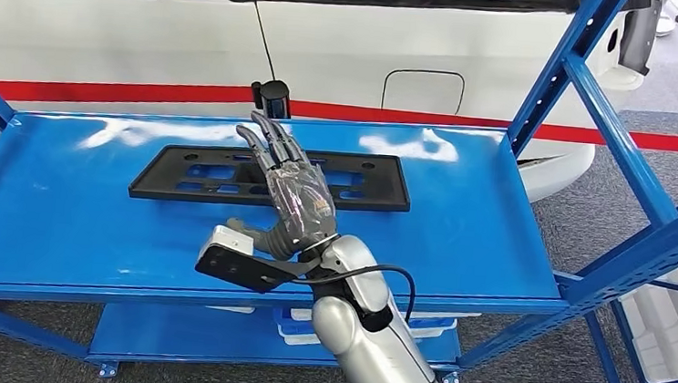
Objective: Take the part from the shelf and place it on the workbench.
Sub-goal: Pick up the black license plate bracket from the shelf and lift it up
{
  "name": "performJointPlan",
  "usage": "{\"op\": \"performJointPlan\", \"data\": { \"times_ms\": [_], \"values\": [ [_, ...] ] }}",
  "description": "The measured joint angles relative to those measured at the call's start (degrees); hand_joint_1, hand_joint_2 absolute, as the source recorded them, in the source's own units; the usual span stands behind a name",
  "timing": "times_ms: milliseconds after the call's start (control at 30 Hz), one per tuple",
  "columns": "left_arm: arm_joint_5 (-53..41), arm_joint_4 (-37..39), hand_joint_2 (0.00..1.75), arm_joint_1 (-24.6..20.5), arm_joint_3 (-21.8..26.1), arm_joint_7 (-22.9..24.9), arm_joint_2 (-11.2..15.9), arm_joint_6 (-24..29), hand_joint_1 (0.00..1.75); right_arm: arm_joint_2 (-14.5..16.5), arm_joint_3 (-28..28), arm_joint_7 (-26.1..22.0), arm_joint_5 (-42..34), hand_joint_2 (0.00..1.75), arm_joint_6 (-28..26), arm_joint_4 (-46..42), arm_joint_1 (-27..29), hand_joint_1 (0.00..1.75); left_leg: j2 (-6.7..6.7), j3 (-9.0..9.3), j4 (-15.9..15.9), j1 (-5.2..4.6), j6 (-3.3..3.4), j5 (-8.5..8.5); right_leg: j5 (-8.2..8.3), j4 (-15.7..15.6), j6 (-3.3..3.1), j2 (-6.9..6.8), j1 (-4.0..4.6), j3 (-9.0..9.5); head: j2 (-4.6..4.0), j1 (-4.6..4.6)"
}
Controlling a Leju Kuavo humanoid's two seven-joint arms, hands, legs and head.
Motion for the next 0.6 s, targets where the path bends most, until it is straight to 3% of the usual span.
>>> {"op": "performJointPlan", "data": {
  "times_ms": [100, 200, 333, 600],
  "values": [
    [-0.83, -0.01, 0.00, 0.00, -0.06, -0.22, -0.04, -0.90, 0.00, 0.17, -0.62, -0.05, 2.27, 1.75, -0.70, 1.82, 0.56, 0.00, 0.07, 0.03, 0.00, 0.04, 0.00, 0.00, 0.00, 0.00, 0.00, 0.01, 0.03, 0.02, 0.00, 0.00],
    [-1.91, -0.01, 0.00, 0.01, -0.15, -0.86, -0.04, -1.92, 0.00, 1.13, -1.41, 0.90, 4.57, 1.75, -5.22, 8.39, 0.00, 0.00, 0.08, 0.07, -0.01, 0.07, -0.01, 0.00, 0.00, 0.01, -0.01, 0.04, 0.07, 0.05, 0.00, 0.00],
    [-3.58, 0.00, 0.00, 0.21, -0.29, -1.63, 0.05, -3.63, 0.00, 2.16, -3.34, 6.30, 5.56, 1.75, -12.63, 20.85, -2.93, 0.00, 0.09, 0.08, -0.01, 0.09, -0.03, 0.02, 0.00, 0.01, -0.01, 0.03, 0.09, 0.06, 0.00, -0.01],
    [-6.57, 0.00, 0.00, 0.37, -1.02, -1.54, 1.04, -5.33, 0.00, 2.14, -11.29, 14.25, 7.49, 1.75, -17.60, 38.36, -10.14, 0.00, 0.08, 0.10, 0.02, 0.06, -0.03, 0.03, 0.01, 0.01, 0.00, 0.02, 0.06, 0.10, 0.00, 0.01]
  ]
}}
